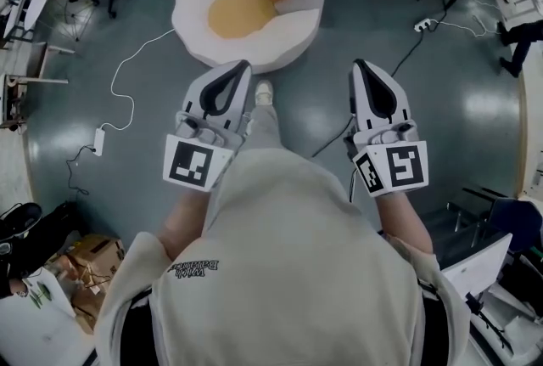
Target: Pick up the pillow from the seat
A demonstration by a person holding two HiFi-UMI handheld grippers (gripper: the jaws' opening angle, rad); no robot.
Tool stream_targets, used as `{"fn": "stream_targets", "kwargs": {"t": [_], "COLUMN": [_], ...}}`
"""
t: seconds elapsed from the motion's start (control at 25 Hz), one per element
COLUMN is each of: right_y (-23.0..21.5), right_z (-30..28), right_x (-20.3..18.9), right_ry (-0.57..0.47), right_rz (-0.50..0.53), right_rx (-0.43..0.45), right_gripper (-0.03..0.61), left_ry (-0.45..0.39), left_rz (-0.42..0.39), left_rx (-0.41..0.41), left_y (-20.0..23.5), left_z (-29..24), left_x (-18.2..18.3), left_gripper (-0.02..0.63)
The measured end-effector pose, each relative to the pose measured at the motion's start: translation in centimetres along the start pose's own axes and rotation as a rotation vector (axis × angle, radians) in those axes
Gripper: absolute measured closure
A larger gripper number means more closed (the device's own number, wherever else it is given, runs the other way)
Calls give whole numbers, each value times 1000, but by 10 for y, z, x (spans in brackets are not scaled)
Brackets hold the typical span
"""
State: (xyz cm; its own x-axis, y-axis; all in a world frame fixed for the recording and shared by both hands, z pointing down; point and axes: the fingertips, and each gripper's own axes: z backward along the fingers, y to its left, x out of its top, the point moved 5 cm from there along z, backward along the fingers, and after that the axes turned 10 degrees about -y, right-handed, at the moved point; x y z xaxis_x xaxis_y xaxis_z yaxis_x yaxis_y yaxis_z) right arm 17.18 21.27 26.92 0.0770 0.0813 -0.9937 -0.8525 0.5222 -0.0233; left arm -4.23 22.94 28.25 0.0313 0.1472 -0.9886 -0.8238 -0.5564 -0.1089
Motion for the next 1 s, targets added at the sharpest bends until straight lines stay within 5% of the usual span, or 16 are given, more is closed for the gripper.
{"fn": "stream_targets", "kwargs": {"t": [1.0], "right_y": [-44], "right_z": [-238], "right_x": [-21], "right_ry": [114], "right_rz": [31], "right_rx": [3], "right_gripper": [569], "left_ry": [39], "left_rz": [58], "left_rx": [-41], "left_y": [194], "left_z": [-150], "left_x": [-36], "left_gripper": [604]}}
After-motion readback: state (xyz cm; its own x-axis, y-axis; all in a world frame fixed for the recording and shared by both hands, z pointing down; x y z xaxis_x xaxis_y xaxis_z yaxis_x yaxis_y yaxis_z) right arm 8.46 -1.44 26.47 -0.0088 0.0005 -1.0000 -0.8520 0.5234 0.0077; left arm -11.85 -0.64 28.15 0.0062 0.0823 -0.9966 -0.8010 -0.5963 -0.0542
